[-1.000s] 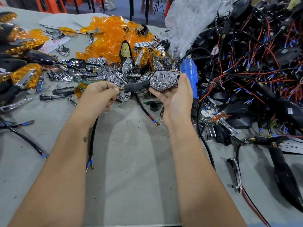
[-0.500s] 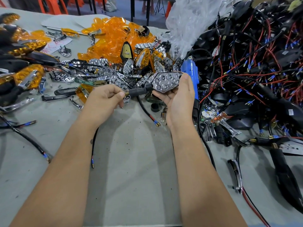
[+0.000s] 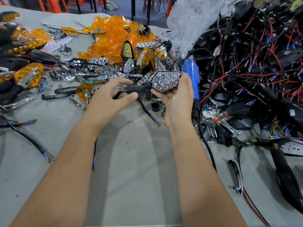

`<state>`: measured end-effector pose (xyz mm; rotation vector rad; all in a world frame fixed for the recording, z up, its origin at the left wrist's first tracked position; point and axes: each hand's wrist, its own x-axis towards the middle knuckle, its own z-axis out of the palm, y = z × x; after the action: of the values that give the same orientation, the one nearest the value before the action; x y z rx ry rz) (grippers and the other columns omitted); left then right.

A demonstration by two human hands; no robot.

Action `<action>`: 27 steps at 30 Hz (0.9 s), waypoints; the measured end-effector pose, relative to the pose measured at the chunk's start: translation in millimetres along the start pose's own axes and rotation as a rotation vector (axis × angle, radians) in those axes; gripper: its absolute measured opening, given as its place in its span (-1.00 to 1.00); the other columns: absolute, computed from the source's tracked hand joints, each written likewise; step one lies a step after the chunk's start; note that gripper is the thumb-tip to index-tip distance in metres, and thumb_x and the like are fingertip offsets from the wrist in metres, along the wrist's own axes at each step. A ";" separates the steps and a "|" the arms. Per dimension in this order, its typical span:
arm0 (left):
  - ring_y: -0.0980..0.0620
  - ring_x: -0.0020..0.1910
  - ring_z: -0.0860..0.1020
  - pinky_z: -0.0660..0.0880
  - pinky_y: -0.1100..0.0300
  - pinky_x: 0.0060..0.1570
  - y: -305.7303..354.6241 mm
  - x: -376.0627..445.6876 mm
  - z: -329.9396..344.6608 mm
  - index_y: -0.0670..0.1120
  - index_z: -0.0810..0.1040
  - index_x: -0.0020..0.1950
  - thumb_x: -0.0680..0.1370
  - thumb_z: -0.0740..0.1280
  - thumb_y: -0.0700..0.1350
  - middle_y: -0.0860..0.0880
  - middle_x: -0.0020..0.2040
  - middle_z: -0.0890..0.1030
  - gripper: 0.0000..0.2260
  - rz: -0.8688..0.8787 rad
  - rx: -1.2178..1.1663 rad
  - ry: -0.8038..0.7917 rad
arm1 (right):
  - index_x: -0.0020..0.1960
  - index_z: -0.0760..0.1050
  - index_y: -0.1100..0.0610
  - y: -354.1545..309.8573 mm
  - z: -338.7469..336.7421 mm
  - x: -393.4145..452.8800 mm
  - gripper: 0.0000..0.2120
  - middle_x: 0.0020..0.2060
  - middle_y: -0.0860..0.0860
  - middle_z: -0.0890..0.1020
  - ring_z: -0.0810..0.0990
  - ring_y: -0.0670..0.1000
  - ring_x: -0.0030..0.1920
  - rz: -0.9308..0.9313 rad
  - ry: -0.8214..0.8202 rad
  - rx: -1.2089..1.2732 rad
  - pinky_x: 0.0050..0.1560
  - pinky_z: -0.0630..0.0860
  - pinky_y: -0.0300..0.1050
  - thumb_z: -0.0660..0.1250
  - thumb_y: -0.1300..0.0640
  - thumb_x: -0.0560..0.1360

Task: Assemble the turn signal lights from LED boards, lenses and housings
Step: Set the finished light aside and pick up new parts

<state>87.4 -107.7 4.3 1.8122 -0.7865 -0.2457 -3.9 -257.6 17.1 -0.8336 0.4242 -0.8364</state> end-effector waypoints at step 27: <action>0.14 -0.37 0.44 0.32 0.14 -0.33 -7.5 7.9 3.3 0.02 0.44 -0.12 0.60 0.32 0.07 -0.03 -0.26 0.57 -0.82 0.035 0.224 0.063 | 0.02 0.52 -0.01 -1.4 -2.2 2.3 -0.76 -0.05 0.08 0.62 0.68 0.00 -0.16 -0.076 0.056 -0.004 -0.27 0.66 -0.03 0.09 0.04 0.71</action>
<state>94.6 -113.6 -2.1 2.0034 -0.8269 -0.0792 -4.5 -261.0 16.9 -0.8352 0.4456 -0.9315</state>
